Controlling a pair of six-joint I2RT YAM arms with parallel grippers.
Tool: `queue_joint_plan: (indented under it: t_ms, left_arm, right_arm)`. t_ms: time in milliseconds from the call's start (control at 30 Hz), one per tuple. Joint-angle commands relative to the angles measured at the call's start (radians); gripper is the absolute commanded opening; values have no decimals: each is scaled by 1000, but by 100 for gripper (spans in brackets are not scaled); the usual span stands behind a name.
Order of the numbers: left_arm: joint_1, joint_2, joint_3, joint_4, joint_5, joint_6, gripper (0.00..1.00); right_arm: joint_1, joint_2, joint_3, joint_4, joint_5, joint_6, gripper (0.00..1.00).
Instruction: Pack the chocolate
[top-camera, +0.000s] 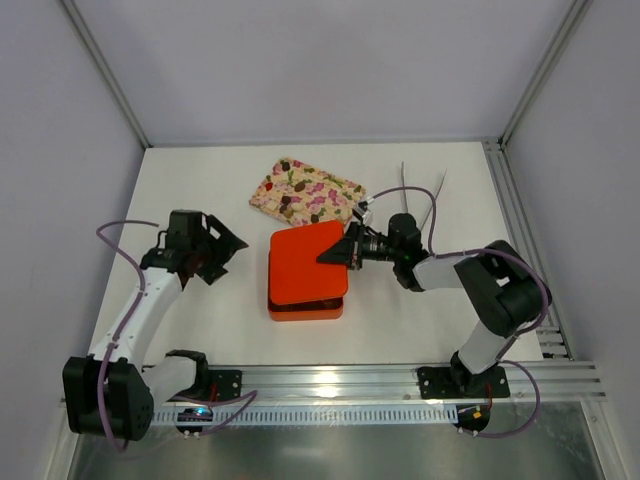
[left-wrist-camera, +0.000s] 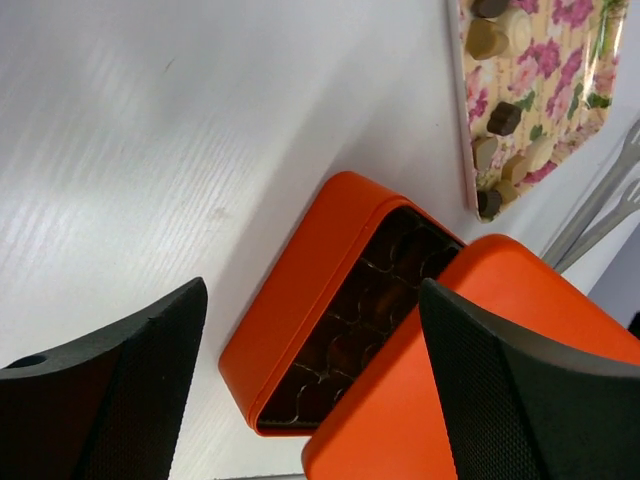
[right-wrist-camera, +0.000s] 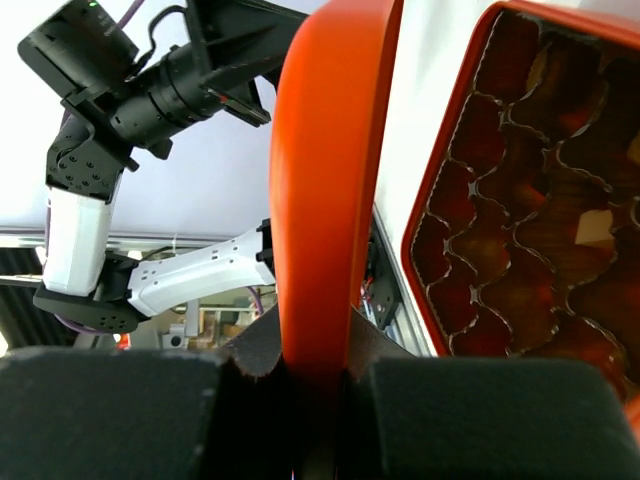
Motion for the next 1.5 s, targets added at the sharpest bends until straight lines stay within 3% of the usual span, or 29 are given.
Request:
queue_joint_plan:
  t_ms: [0, 267, 433, 800, 1467]
  left_arm:
    - [5, -17, 46, 21, 70, 62, 86]
    - [-5, 18, -11, 122, 242, 109, 91]
    - [-40, 44, -25, 159, 276, 125, 93]
    - [-140, 124, -20, 184, 273, 136, 93]
    - [-169, 165, -31, 184, 254, 131, 92]
  right_arm:
    - [17, 51, 50, 197, 2, 55, 4]
    - [38, 158, 76, 252, 10, 70, 4]
    - [42, 206, 78, 284, 14, 78, 4]
    - [45, 258, 58, 387, 7, 130, 4]
    - [45, 298, 3, 444, -13, 134, 4]
